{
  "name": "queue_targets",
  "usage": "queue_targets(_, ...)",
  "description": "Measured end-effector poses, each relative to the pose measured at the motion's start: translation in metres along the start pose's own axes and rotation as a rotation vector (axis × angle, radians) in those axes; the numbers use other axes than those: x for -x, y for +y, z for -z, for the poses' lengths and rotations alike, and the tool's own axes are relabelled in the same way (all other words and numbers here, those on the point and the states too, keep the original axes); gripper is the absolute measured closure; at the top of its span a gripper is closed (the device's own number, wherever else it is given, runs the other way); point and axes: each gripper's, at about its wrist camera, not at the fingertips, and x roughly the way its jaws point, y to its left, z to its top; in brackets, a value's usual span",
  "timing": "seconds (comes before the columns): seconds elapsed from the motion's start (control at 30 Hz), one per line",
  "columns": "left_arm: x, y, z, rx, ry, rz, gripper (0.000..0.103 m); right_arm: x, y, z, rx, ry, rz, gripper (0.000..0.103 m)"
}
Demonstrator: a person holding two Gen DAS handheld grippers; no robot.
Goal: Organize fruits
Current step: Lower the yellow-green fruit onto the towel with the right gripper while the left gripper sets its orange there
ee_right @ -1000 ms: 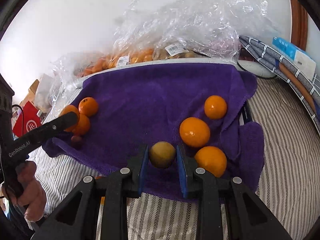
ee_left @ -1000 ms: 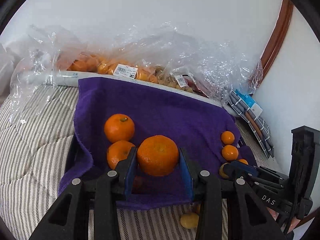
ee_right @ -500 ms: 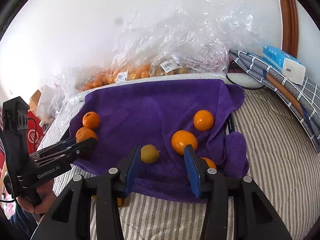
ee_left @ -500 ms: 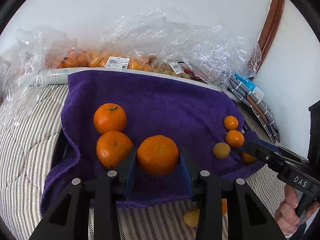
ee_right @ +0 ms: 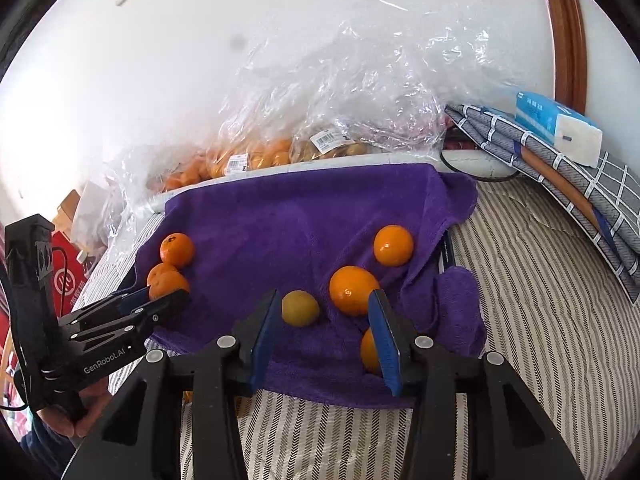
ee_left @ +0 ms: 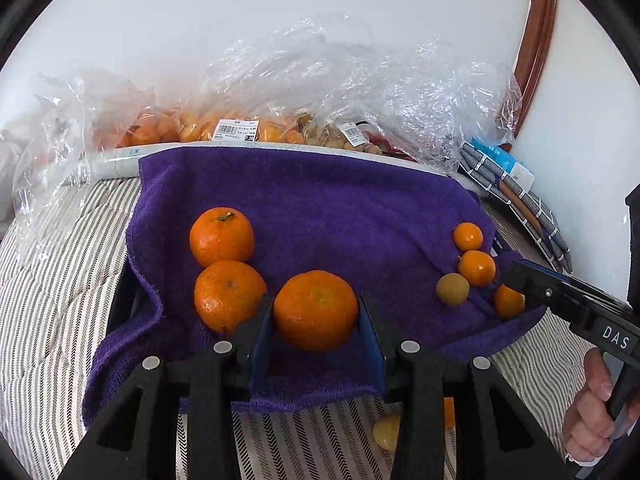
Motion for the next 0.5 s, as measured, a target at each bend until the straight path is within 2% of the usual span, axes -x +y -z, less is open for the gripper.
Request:
queue_targets(0.13,0.006,-0.002,0.002,-0.007,-0.035,-0.004,0.055,0.0,-0.002,0.002,-0.005,-0.013,0.016,0.058)
queue_targets(0.27,0.012,-0.002,0.003,-0.011,-0.065,-0.015,0.055,0.004,-0.001,0.002,-0.007,-0.03,0.035,0.058)
queue_targets(0.5,0.029,0.001,0.008,0.009,-0.119,-0.021,0.055,0.035,0.007,0.011,-0.012,-0.088,0.094,0.058)
